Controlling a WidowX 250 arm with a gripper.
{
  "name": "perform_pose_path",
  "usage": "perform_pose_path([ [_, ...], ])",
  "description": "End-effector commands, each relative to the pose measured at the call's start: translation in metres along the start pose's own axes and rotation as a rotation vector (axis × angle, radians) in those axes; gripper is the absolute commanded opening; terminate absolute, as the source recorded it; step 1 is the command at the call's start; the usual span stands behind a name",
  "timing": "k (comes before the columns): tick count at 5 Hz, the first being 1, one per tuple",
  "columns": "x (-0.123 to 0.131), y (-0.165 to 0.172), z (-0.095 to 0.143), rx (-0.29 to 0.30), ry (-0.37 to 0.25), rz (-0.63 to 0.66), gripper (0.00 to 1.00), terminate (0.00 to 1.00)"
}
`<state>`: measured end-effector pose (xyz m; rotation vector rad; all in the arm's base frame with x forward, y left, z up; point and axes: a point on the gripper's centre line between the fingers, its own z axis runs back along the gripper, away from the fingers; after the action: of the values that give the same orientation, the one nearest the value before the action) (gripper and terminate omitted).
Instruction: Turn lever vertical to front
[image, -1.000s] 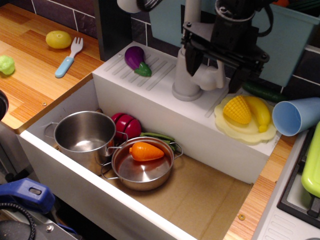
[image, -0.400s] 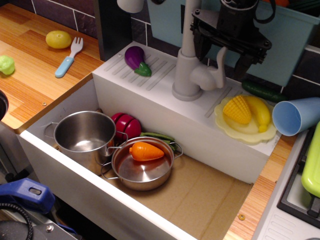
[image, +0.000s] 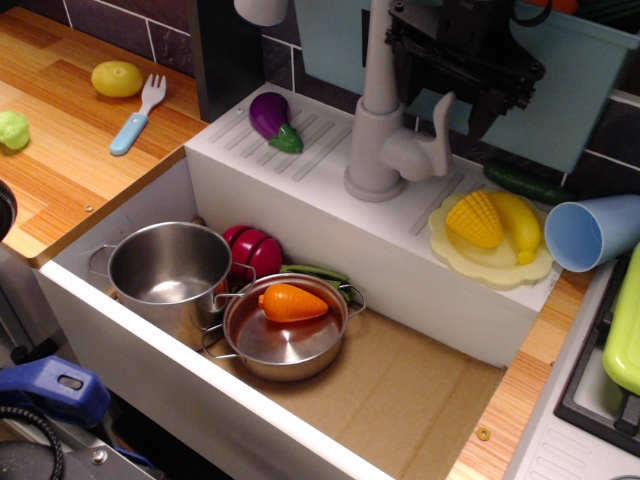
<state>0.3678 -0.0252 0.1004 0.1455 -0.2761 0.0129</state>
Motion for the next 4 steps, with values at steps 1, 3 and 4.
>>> perform_pose_path([
  [1, 0.009, 0.0, 0.015, 0.008, -0.046, 0.021, 0.0, 0.0],
  [3, -0.006, -0.006, 0.016, 0.017, -0.038, 0.073, 0.0, 0.0],
  [4, -0.028, -0.011, 0.011, 0.004, -0.005, 0.122, 0.0, 0.0],
])
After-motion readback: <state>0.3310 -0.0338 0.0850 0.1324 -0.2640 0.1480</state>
